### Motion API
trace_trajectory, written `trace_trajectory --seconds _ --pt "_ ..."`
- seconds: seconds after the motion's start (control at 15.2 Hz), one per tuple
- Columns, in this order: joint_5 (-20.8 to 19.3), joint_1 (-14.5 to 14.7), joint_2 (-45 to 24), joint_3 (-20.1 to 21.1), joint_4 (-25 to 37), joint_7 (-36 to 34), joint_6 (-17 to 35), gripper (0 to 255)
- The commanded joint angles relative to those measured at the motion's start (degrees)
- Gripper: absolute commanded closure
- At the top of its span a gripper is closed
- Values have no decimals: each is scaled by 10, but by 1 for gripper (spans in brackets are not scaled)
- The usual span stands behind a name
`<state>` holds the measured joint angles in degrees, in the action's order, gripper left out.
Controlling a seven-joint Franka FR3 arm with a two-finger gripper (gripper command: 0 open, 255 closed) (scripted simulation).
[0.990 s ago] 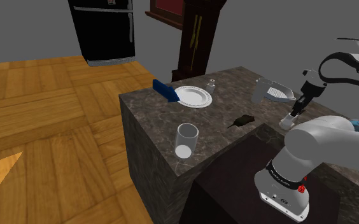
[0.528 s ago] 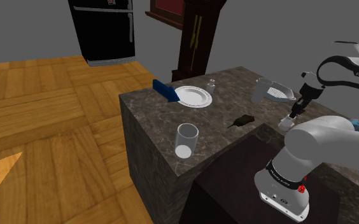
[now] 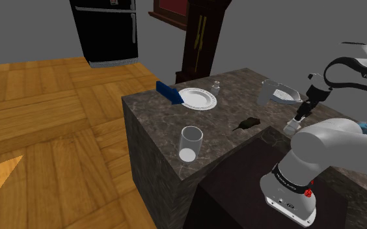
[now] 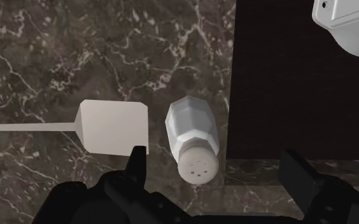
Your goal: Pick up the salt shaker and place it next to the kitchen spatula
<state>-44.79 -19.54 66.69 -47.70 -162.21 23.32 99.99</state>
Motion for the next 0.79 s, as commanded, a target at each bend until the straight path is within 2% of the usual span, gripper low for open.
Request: trace_trajectory --seconds 0.0,0.2,0.73 --pt "16 4 4 17 14 2 -18 0" --pt "56 16 9 59 56 5 -64 0" --pt "56 16 9 59 56 5 -64 0"
